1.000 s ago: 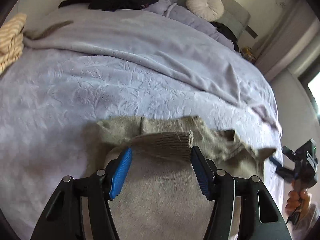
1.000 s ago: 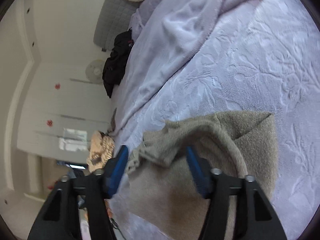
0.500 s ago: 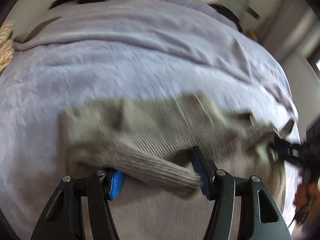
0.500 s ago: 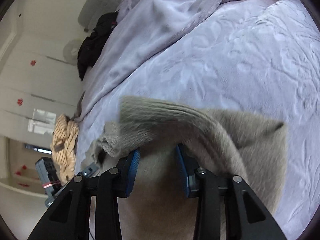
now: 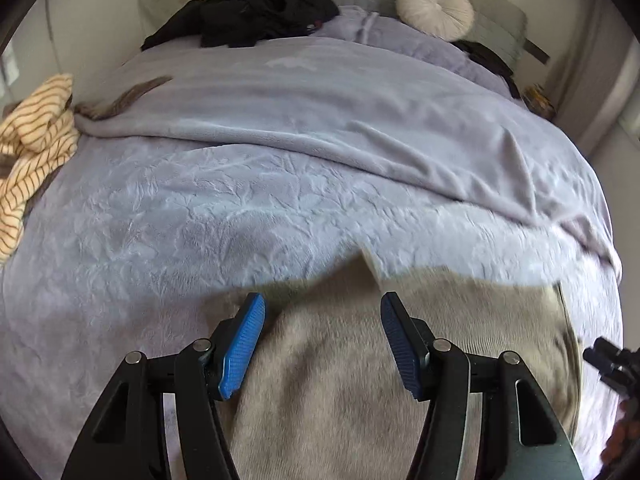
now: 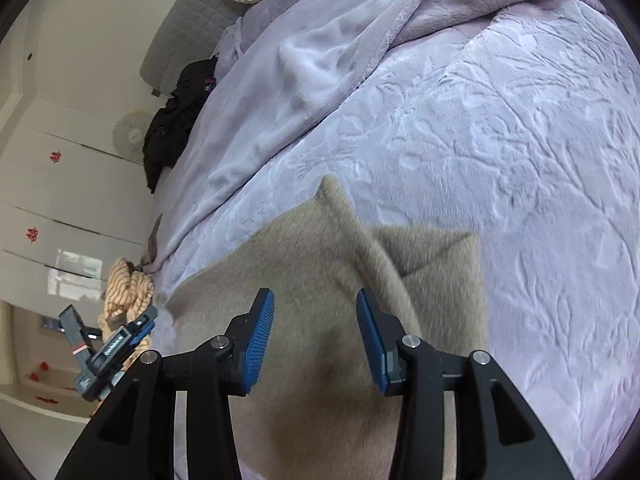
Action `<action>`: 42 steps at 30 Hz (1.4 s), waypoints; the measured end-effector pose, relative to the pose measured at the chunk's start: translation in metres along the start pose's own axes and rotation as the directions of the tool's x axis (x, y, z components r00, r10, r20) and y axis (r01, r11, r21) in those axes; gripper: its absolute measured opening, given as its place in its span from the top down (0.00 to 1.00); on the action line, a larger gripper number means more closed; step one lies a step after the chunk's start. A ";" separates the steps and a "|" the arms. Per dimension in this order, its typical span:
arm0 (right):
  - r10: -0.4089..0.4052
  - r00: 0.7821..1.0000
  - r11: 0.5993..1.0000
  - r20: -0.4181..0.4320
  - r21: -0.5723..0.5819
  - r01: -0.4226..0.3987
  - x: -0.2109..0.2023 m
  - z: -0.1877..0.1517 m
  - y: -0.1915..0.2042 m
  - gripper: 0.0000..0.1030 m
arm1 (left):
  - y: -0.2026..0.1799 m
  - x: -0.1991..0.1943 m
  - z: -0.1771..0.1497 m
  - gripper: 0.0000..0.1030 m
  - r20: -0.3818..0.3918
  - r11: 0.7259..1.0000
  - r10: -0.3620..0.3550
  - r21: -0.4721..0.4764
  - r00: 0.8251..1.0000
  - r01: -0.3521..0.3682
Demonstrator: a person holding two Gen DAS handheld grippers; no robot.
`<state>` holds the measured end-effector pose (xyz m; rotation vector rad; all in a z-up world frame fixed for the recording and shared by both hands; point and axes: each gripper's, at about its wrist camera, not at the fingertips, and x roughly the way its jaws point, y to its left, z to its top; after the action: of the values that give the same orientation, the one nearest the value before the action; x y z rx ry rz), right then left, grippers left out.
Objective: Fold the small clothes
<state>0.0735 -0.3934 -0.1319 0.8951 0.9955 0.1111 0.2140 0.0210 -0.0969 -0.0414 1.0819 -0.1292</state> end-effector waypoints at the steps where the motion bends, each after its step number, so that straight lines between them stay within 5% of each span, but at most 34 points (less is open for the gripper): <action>1: 0.009 1.000 1.000 -0.009 -0.013 -0.010 -0.004 -0.006 0.002 0.54 | -0.001 -0.002 -0.004 0.40 -0.006 1.000 -0.003 0.008 1.000 0.003; 9: -0.054 0.992 0.990 -0.116 -0.134 0.039 -0.007 -0.064 0.007 0.49 | -0.005 0.011 -0.054 0.40 -0.122 0.996 0.054 0.072 0.991 -0.045; 12: -0.108 0.984 0.992 -0.142 -0.085 0.096 -0.006 -0.082 -0.015 0.49 | 0.008 0.019 -0.080 0.40 -0.197 0.997 0.070 0.043 0.978 -0.063; 18: -0.083 0.990 0.997 -0.115 -0.015 0.082 -0.034 -0.104 -0.036 0.47 | 0.019 -0.008 -0.112 0.40 -0.224 0.996 0.057 0.073 0.973 -0.042; 28: -0.095 0.989 0.995 -0.114 -0.038 0.091 -0.046 -0.115 -0.043 0.42 | 0.058 -0.018 -0.124 0.40 -0.298 0.996 -0.080 0.005 0.951 0.085; 37: -0.126 0.977 0.987 -0.169 -0.117 0.107 -0.026 -0.121 -0.034 0.42 | 0.049 -0.001 -0.131 0.43 -0.342 0.970 -0.188 0.083 0.921 0.229; 38: -0.130 0.975 0.987 -0.178 -0.118 0.110 -0.023 -0.121 -0.034 0.45 | 0.048 0.000 -0.131 0.60 -0.348 0.966 -0.197 0.093 0.917 0.242; 39: -0.138 0.972 0.986 -0.188 -0.114 0.118 -0.019 -0.121 -0.035 0.63 | 0.047 0.002 -0.132 0.69 -0.360 0.962 -0.203 0.101 0.910 0.254; 40: -0.148 0.969 0.986 -0.195 -0.108 0.129 -0.017 -0.120 -0.034 0.92 | 0.048 0.004 -0.132 0.83 -0.376 0.958 -0.212 0.103 0.902 0.269; 42: -0.137 0.974 0.986 -0.182 -0.118 0.117 -0.020 -0.121 -0.028 0.91 | 0.052 0.002 -0.130 0.92 -0.386 0.944 -0.261 0.090 0.885 0.318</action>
<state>-0.0388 -0.3483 -0.1660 0.7306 1.2109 0.1416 0.1042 0.0763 -0.1647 -0.0439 1.4375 -0.5079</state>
